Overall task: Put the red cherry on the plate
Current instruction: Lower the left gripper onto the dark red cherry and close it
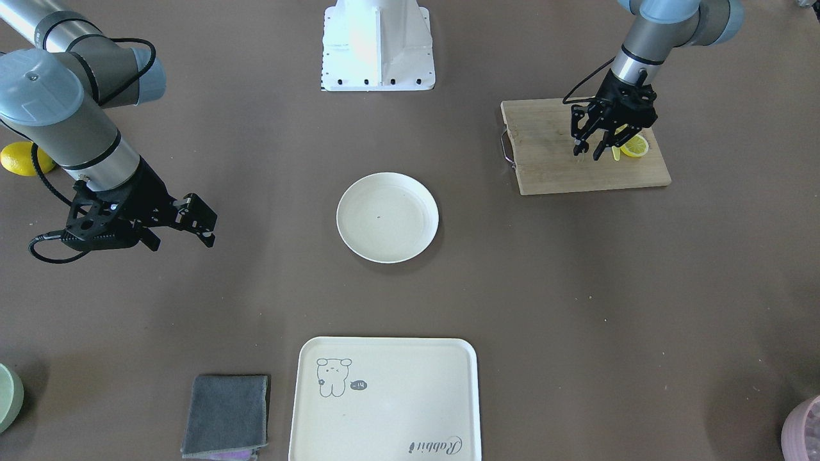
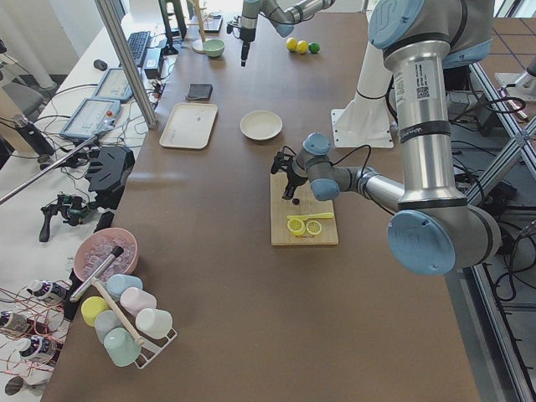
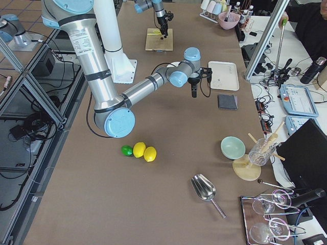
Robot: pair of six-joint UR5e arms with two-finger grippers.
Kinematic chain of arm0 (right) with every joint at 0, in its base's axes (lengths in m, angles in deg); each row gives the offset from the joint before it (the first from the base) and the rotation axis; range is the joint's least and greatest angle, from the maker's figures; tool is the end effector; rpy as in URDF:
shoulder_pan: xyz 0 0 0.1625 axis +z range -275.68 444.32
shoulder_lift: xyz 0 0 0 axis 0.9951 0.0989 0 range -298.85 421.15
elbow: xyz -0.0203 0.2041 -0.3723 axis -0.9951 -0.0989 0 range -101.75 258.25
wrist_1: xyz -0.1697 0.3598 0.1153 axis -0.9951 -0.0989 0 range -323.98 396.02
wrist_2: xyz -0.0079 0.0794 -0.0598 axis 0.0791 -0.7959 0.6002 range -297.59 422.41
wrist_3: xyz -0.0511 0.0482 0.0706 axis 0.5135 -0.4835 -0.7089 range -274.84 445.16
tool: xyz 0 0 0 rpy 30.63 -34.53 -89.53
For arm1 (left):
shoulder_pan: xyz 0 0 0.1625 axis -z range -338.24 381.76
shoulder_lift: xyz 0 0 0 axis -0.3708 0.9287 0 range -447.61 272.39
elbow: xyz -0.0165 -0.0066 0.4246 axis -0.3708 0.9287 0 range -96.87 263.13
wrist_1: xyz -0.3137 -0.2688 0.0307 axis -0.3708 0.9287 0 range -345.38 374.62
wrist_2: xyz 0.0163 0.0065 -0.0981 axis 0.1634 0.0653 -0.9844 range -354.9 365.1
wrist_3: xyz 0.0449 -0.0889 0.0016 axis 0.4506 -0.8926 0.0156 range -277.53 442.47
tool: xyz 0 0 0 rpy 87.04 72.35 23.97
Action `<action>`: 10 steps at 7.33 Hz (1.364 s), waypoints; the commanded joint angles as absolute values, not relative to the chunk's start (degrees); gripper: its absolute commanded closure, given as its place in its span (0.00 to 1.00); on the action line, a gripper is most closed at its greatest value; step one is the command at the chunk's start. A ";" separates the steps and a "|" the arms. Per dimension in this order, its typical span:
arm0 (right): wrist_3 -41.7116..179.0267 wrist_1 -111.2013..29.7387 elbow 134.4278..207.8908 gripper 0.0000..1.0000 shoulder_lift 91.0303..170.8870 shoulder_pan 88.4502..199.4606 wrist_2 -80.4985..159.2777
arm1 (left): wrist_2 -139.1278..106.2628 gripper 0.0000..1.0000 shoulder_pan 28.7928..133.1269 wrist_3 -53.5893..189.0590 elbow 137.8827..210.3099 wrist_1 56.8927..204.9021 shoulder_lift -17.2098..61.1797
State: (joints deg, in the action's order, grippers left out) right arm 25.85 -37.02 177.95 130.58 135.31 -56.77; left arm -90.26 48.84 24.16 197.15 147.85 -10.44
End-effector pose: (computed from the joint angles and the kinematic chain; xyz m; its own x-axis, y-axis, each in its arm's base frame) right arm -0.3242 -0.5348 0.3486 0.5988 0.0312 0.8003 -0.1714 0.9811 0.0900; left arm 0.3255 -0.3057 0.4774 0.6433 0.2586 -0.7206 0.0558 0.9229 0.3810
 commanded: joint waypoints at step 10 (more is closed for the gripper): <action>26.36 -37.02 178.01 0.00 130.58 137.67 -59.39 | -98.74 1.00 56.34 24.72 200.54 147.34 -9.92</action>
